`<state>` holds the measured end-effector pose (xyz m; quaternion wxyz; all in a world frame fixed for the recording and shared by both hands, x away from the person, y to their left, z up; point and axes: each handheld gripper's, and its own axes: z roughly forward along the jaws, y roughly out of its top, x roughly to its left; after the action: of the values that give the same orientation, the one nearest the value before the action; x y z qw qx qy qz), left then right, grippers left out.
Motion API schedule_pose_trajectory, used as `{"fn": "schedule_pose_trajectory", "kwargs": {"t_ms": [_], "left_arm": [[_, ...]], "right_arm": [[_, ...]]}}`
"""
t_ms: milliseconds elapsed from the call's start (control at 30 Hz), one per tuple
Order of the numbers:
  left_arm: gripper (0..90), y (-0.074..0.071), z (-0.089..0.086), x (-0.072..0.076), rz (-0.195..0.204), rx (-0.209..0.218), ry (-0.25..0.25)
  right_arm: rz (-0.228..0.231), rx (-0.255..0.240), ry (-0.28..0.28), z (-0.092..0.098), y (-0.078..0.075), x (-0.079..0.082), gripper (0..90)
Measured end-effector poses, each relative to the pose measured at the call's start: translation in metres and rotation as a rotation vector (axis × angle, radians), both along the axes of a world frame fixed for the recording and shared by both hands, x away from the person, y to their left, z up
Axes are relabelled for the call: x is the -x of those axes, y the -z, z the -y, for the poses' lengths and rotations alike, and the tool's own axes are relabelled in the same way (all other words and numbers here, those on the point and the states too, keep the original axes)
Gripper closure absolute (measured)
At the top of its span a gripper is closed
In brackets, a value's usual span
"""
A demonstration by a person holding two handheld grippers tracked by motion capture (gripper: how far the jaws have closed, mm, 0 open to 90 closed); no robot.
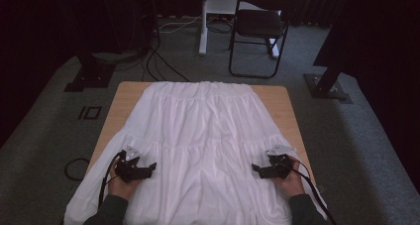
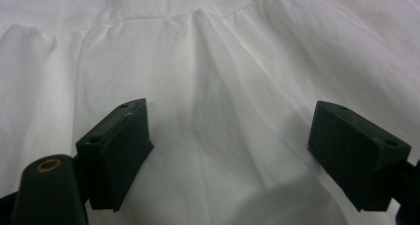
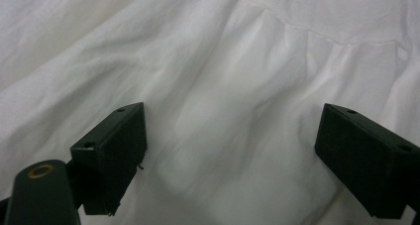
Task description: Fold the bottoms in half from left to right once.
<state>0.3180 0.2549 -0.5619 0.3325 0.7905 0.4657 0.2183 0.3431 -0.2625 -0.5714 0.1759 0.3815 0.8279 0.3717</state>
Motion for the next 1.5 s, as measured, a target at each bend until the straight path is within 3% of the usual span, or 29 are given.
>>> {"fn": "schedule_pose_trajectory", "kwargs": {"t_ms": [567, 700, 833, 1000, 1133, 1300, 1500], "left_arm": [[17.6, -0.001, 0.0, 0.0, -0.005, 0.0, -0.019], [20.7, -0.011, -0.006, 0.002, 0.0, -0.051, -0.041], [18.3, -0.025, -0.024, 0.007, 0.038, -0.091, -0.08], [15.7, -0.034, -0.06, 0.01, 0.032, -0.063, -0.167], [15.7, -0.037, -0.091, 0.017, 0.034, -0.069, -0.231], [15.7, -0.023, -0.121, 0.023, -0.026, -0.051, -0.291], [14.4, -0.007, -0.127, 0.026, -0.076, -0.004, -0.265]], "right_arm": [[0.0, 0.003, -0.002, -0.001, 0.0, 0.0, 11.1], [-0.003, 0.004, 0.011, -0.001, 0.0, 0.001, 10.2], [-0.004, 0.003, 0.015, -0.001, 0.0, 0.001, 10.0], [-0.005, 0.003, 0.015, -0.001, 0.0, 0.001, 10.1], [-0.006, 0.002, 0.015, -0.001, 0.0, 0.001, 10.1], [-0.006, 0.002, 0.015, -0.001, 0.0, 0.001, 10.1], [-0.006, 0.002, 0.015, -0.001, 0.0, 0.001, 10.1]]}}
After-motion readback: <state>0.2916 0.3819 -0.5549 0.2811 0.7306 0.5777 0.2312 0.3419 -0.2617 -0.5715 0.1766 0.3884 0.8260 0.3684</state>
